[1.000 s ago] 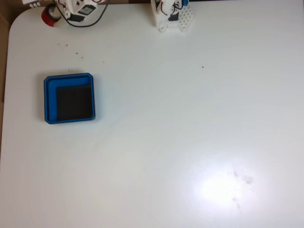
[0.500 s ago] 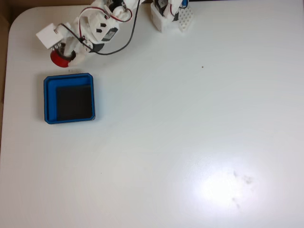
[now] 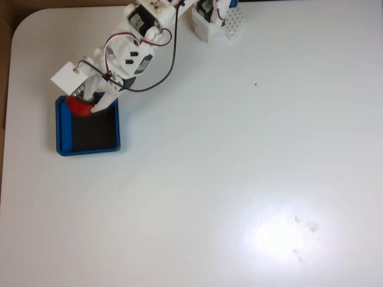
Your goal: Pick the red roll and drop it in the blue box
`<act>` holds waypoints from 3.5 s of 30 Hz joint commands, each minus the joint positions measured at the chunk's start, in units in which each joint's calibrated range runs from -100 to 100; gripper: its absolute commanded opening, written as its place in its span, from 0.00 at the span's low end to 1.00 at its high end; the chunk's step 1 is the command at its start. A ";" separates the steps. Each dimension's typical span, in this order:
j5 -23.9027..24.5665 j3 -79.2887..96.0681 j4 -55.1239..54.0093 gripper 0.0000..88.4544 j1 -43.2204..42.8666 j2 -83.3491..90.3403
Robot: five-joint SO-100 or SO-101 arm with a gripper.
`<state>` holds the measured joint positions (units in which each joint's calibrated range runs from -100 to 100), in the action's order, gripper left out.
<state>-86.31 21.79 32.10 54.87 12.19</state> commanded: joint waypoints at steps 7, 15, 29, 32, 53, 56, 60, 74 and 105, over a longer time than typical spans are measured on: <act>0.33 -6.70 -0.25 0.01 0.38 -7.34; 0.41 -6.61 -0.25 0.02 0.48 -10.27; 0.59 -6.43 -0.25 0.09 1.65 -9.94; 0.59 -6.43 -0.34 0.09 2.04 -9.68; 0.50 17.92 -0.34 0.09 3.31 23.59; 0.50 23.58 -0.42 0.09 3.11 29.78; 0.50 30.05 -0.42 0.09 2.62 37.39; 0.50 47.75 -0.58 0.09 2.33 59.30; 0.24 78.21 -0.42 0.09 -27.47 86.72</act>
<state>-86.23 99.10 32.10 33.20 98.22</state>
